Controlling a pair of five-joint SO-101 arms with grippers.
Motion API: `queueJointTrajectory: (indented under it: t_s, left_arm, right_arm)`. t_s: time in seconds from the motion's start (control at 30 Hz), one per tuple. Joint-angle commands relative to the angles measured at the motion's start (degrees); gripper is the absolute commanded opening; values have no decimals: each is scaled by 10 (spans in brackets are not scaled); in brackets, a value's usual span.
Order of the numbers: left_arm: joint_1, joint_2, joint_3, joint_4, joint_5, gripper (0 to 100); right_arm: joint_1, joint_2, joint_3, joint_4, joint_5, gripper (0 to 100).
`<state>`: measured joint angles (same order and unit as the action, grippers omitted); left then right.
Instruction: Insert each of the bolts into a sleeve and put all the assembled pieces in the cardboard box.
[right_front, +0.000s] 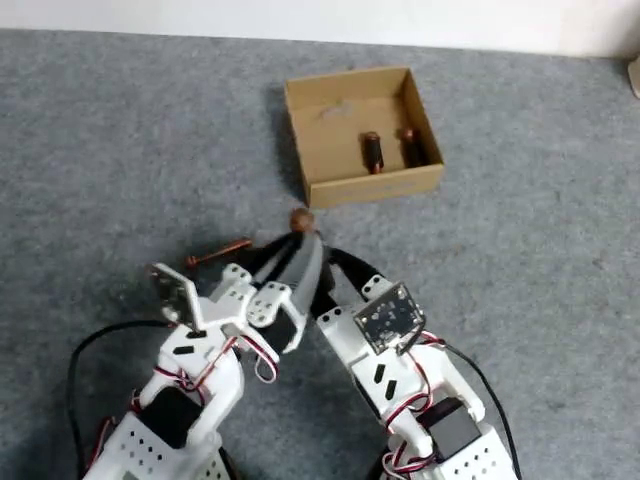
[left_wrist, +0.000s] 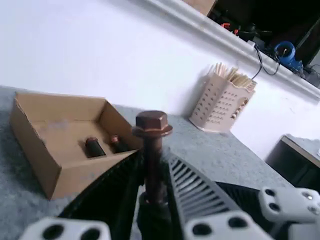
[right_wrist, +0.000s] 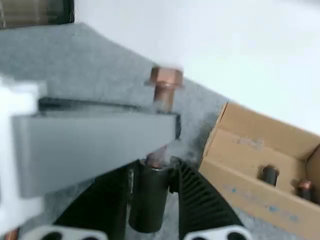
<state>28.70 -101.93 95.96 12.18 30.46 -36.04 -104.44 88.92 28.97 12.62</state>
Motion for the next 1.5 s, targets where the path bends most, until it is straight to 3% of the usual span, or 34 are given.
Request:
queueJointTrajectory:
  t_s: [0.0, 0.4, 0.47, 0.63, 0.7, 0.97, 1.23, 1.37, 1.47]
  left_arm:
    - [13, -1, -11, 15, 1, 5]
    - [26, -1, -7, 29, 17, 11]
    - [26, -1, -7, 29, 18, 62]
    - [29, 3, -6, 36, 18, 303]
    - [30, 2, -12, 57, 19, 331]
    - [8, -2, -21, 62, 31, 243]
    - [-130, -2, -73, 62, 189, 158]
    - [-156, -2, -74, 62, 191, 7]
    - [-162, 3, -68, 62, 191, 15]
  right_arm:
    - [25, -9, -31, -44, 7, 5]
    - [29, -9, -31, -45, 6, 5]
    - [30, -9, -30, -45, 6, 5]
    - [31, -9, -29, -43, 6, 5]
    - [31, -9, -27, -41, 6, 5]
    - [31, -9, 12, -36, 6, 5]
    - [29, -9, 29, -37, 8, 5]
    - [30, -9, 30, -37, 8, 5]
    - [31, -9, 31, -37, 8, 5]
